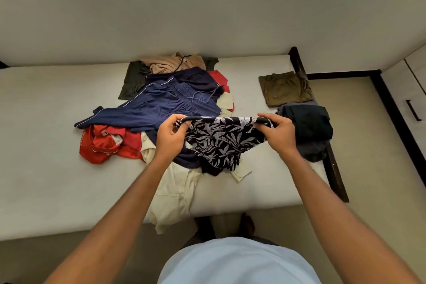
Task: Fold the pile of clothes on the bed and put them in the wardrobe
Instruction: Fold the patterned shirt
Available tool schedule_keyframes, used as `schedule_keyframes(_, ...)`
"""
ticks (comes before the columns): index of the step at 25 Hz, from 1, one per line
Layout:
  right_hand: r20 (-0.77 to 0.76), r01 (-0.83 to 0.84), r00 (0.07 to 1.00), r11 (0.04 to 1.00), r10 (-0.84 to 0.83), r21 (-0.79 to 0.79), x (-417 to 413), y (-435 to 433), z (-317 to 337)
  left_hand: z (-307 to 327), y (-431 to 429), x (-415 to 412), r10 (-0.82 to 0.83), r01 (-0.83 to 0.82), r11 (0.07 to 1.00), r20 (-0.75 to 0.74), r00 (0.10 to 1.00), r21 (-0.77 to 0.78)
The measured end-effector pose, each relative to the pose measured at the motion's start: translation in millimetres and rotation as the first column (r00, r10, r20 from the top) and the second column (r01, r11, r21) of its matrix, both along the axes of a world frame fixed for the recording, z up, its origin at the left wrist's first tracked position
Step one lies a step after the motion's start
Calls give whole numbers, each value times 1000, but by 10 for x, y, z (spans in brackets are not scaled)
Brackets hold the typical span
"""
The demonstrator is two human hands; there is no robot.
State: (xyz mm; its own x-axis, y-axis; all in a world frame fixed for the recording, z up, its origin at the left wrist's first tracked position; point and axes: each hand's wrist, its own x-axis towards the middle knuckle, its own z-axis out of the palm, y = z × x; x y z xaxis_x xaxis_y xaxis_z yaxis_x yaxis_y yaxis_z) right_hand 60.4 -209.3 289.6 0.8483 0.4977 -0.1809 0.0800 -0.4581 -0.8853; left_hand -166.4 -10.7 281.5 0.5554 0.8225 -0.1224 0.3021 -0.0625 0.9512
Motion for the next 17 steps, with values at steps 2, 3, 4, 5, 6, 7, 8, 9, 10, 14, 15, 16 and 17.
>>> schedule_keyframes(2, -195, 112, 977, 984, -84, 141, -20, -20, 58, 47, -24, 65, 31, -28, 997, 40, 999, -74)
schedule_keyframes(3, -290, 145, 953, 970, -84, 196, -5, -23, 80, 79, -20, 92, 25, -21, 994, 44, 999, -106)
schedule_keyframes(4, -347, 159, 935, 965, -79, 208, 25, -15, 89, 108, 11, 115, 7, -4, 993, 26, 1000, -116)
schedule_keyframes(5, -376, 152, 923, 974, -79, 168, 89, 6, 92, 116, 78, 153, -7, 5, 995, -16, 1000, -104)
schedule_keyframes(6, -416, 131, 907, 984, -68, 124, 169, 50, 118, 145, 173, 202, -7, 1, 996, -69, 998, -89)
schedule_keyframes(7, -467, 114, 883, 989, -58, 93, 265, 125, 185, 218, 284, 270, -7, -4, 996, -120, 993, -87)
schedule_keyframes(8, -534, 104, 845, 990, -36, 97, 343, 216, 288, 317, 397, 341, -18, 2, 993, -140, 990, -116)
schedule_keyframes(9, -579, 86, 815, 987, 7, 133, 426, 310, 424, 446, 508, 427, -46, 25, 986, -127, 991, -164)
schedule_keyframes(10, -587, 58, 807, 980, 65, 188, 517, 391, 562, 570, 628, 498, -93, 70, 977, -103, 990, -202)
schedule_keyframes(14, -349, -256, 885, 948, 309, 188, 746, 450, 885, 843, 841, 499, -321, 323, 946, -200, 926, -21)
schedule_keyframes(15, -286, -356, 888, 932, 359, 63, 708, 415, 863, 762, 812, 455, -334, 364, 928, -266, 904, 73)
schedule_keyframes(16, -261, -424, 879, 904, 398, -50, 613, 369, 798, 647, 743, 396, -321, 378, 916, -318, 892, 133)
schedule_keyframes(17, -263, -450, 873, 886, 411, -109, 501, 302, 669, 504, 653, 318, -297, 365, 918, -343, 891, 153)
